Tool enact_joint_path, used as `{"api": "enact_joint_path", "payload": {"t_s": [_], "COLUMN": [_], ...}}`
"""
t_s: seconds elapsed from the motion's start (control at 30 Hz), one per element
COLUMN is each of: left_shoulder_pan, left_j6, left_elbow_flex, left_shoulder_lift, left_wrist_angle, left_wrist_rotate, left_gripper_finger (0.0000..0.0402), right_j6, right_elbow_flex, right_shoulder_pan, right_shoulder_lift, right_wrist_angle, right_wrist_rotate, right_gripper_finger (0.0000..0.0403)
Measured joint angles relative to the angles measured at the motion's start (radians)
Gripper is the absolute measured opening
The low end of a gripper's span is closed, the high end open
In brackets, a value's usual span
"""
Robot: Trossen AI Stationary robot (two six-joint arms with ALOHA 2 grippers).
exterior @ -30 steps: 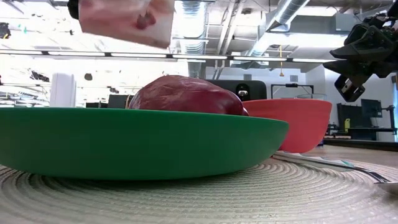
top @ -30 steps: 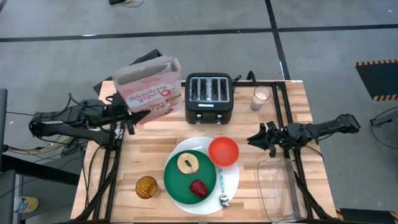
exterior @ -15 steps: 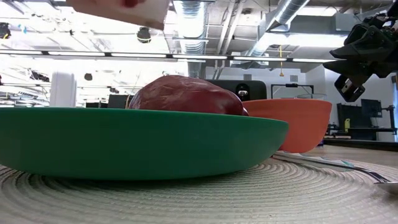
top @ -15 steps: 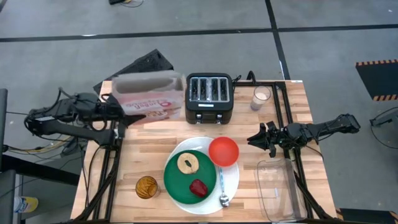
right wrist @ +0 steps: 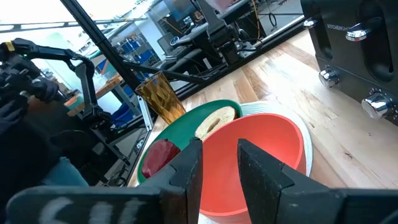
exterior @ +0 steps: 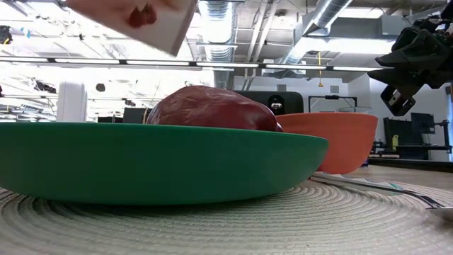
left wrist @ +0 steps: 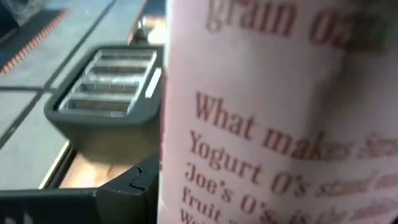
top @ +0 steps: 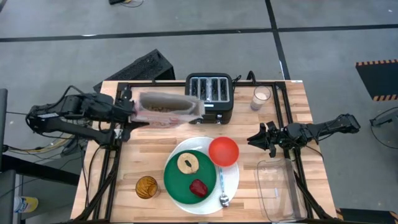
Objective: Arrange a breakfast setting
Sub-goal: Pour the cereal from the cereal box into the orange bowl
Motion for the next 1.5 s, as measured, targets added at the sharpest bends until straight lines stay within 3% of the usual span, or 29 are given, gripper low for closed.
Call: {"api": "enact_joint_path", "payload": {"t_s": [0.33, 0.63, 1.13, 1.5], "left_shoulder_pan": [0.0, -0.003, -0.16, -0.211], "left_j6": [0.034, 0.142, 0.26, 0.263], "left_elbow_flex": [0.071, 0.08, 0.08, 0.08], "left_shoulder_lift": [0.133, 0.25, 0.381, 0.442], "left_wrist_angle": [-0.174, -0.199, -0.286, -0.27], "left_wrist_rotate": [-0.05, -0.18, -0.433, -0.515], "left_gripper_finger": [0.0196, 0.0196, 0.0196, 0.0196], "right_j6": [0.0, 0.0, 0.0, 0.0], "right_elbow_flex": [0.0, 0.0, 0.0, 0.0], "right_shoulder_pan": [0.0, 0.0, 0.0, 0.0], "right_shoulder_lift": [0.0, 0.0, 0.0, 0.0], "right_wrist_angle": [0.0, 0.0, 0.0, 0.0], "right_wrist_rotate": [0.0, 0.0, 0.0, 0.0], "right_gripper_finger": [0.0123, 0.0123, 0.0123, 0.0123]}}
